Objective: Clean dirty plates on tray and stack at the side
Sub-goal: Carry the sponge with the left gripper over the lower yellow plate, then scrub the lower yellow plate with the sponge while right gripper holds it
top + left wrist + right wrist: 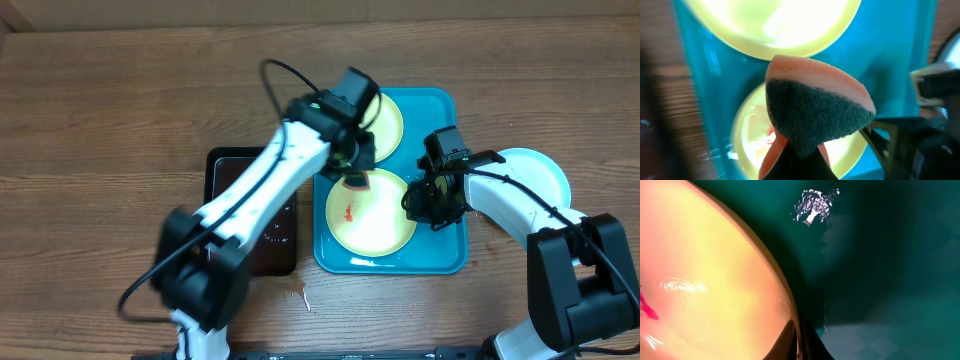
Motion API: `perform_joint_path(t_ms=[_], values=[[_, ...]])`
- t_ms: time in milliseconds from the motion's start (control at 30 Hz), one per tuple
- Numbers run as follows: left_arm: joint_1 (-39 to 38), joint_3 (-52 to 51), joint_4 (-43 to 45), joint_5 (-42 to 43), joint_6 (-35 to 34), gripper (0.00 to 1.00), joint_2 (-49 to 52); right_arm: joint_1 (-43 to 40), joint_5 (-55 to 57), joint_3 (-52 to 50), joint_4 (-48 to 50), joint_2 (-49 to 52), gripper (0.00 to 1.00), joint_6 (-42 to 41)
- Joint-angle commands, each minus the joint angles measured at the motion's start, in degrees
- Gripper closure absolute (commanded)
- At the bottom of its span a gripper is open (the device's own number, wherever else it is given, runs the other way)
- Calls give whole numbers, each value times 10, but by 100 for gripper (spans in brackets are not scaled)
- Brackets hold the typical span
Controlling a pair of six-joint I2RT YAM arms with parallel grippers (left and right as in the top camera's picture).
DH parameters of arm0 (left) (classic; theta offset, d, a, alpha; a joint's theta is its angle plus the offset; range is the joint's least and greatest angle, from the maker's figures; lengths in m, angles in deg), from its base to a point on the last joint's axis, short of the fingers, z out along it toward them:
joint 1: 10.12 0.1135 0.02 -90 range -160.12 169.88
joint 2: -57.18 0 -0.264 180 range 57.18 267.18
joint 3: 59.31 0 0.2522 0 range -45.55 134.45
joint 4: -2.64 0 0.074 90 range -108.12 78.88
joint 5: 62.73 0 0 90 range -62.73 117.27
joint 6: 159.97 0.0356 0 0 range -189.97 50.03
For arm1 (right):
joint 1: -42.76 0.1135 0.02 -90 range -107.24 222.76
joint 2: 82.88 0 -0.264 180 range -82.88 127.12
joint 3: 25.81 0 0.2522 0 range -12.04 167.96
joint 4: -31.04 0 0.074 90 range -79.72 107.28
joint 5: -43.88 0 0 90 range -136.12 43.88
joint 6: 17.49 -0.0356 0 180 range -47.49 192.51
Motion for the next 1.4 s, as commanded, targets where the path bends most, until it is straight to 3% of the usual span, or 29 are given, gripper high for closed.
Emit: perform_joint_path(t_ms=[0,167,433,533,767,900,1067,1367], values=[[-10,-6,32,80,-29,96,68,0,21,-3,0,14,96,-13],[-3,-6,11,66,-29,96,117,0,21,-3,-3,14,96,-13],[12,-6,-50,-156,-8,96,125,0,21,-3,-5,14,96,-13],[7,-6,-33,-131,22,96,125,0,21,-3,-5,14,96,-13],[-20,-6,28,98,49,96,138,0,21,-3,-7,14,96,-13],[-42,-6,35,150,49,96,150,0,21,-3,-10,14,96,-13],[-51,-6,-5,130,39,96,150,0,21,-3,-14,14,96,-13],[-17,-5,-98,-65,-3,96,150,0,21,-3,-14,14,96,-13]])
